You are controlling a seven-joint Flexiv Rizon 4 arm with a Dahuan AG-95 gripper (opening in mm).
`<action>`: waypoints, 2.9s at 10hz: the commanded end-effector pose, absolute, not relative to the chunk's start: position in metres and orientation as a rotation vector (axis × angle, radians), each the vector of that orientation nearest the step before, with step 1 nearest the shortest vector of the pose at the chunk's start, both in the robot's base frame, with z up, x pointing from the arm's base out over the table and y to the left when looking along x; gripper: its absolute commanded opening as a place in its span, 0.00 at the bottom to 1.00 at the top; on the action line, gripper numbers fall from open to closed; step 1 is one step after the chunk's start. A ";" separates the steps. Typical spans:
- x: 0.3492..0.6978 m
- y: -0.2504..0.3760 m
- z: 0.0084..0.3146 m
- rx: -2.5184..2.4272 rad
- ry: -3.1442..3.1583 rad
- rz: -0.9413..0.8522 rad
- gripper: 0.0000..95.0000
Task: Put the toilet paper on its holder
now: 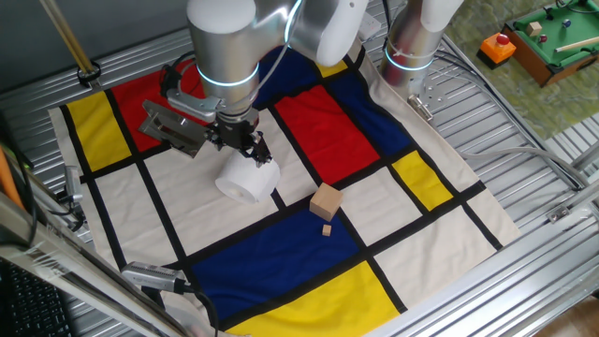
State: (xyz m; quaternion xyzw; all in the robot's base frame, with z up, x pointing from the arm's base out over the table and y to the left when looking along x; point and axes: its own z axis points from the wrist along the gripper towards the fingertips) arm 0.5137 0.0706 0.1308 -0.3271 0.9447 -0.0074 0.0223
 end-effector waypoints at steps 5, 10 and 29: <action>0.517 0.068 0.122 -0.982 2.940 -0.015 1.00; 0.511 0.071 0.105 -0.970 2.943 -0.021 1.00; 0.513 0.070 0.077 -0.969 2.929 -0.025 1.00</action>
